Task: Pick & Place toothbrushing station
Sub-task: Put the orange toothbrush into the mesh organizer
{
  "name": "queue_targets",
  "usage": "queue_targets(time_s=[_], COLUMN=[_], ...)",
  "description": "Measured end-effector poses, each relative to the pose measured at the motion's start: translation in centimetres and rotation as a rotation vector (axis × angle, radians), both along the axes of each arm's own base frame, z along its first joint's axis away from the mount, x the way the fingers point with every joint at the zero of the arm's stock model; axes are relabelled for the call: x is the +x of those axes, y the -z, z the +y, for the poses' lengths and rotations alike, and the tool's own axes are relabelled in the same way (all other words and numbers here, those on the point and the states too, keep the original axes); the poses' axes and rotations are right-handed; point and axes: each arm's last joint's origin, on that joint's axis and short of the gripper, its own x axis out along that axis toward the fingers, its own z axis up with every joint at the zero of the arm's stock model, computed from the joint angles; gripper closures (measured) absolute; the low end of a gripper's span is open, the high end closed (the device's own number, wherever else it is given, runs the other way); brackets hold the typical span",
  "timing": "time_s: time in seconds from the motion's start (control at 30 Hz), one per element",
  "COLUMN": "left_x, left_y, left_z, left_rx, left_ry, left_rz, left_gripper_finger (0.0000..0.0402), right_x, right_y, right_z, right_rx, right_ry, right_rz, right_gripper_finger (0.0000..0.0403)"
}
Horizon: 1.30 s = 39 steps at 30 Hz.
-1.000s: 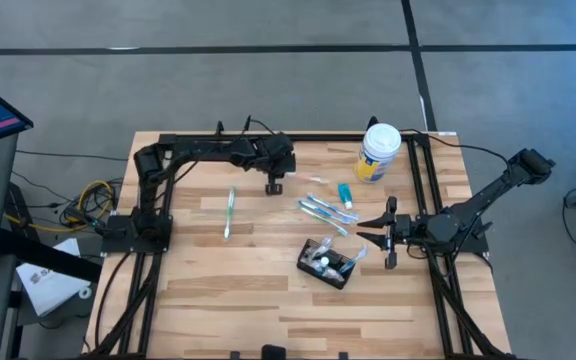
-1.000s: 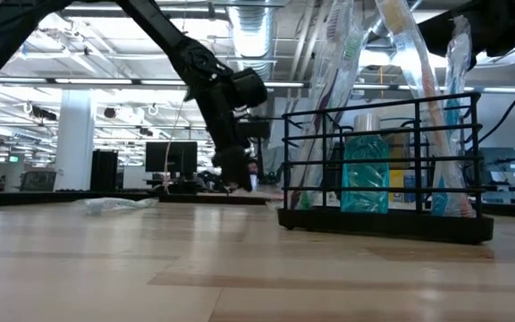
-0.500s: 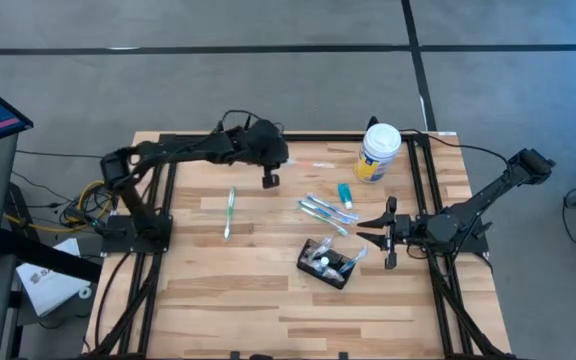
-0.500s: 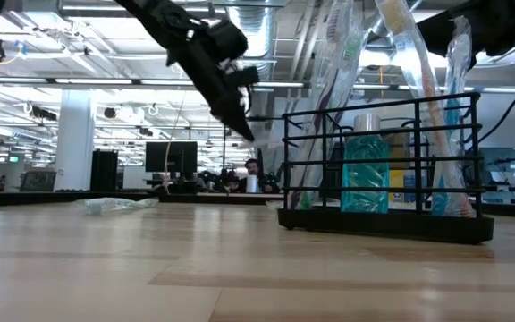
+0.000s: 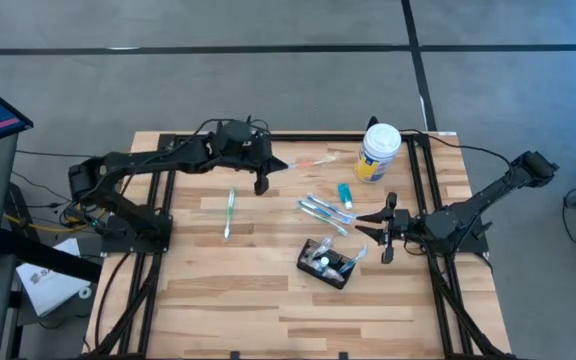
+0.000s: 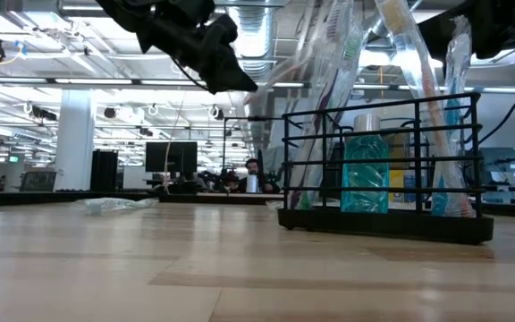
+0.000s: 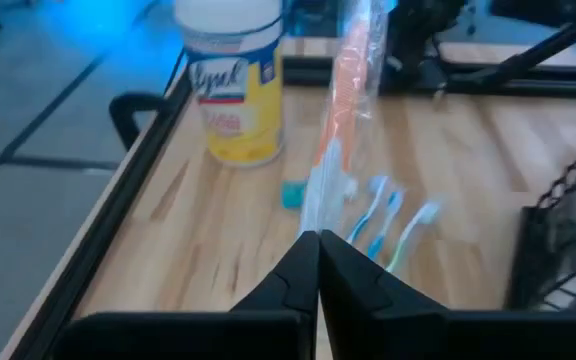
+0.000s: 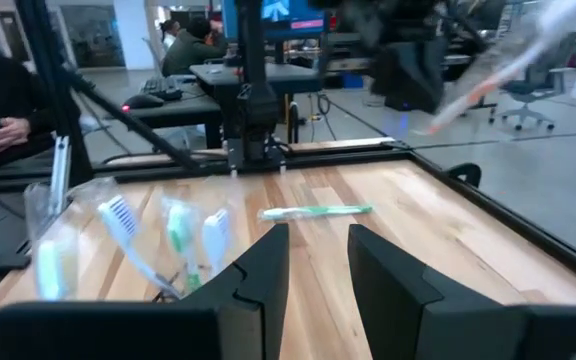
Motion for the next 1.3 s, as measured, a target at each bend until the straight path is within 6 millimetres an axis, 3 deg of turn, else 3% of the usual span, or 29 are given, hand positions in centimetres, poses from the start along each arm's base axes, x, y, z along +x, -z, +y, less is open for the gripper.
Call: queue_targets(time_s=[0.57, 1.0, 1.3], left_x=[1.8, 2.5, 5.4], left_y=[-1.8, -2.8, 0.3], left_z=[-4.9, -7.5, -8.3], left_rx=[-0.030, 0.006, -0.014], left_ry=[0.130, 0.167, 0.195], left_rz=[-0.257, -0.365, -0.386], left_gripper_finger=[0.0401, 0.0401, 0.0401], right_x=[0.4, 0.7, 1.1], right_y=[-2.6, -4.1, -3.8], right_z=[-1.8, -3.1, -3.2], right_rx=[-0.056, -0.154, -0.175], right_ry=[0.118, 0.020, -0.015], right_rz=[-0.218, -0.369, -0.360], right_gripper_finger=[0.0305, 0.0305, 0.0305])
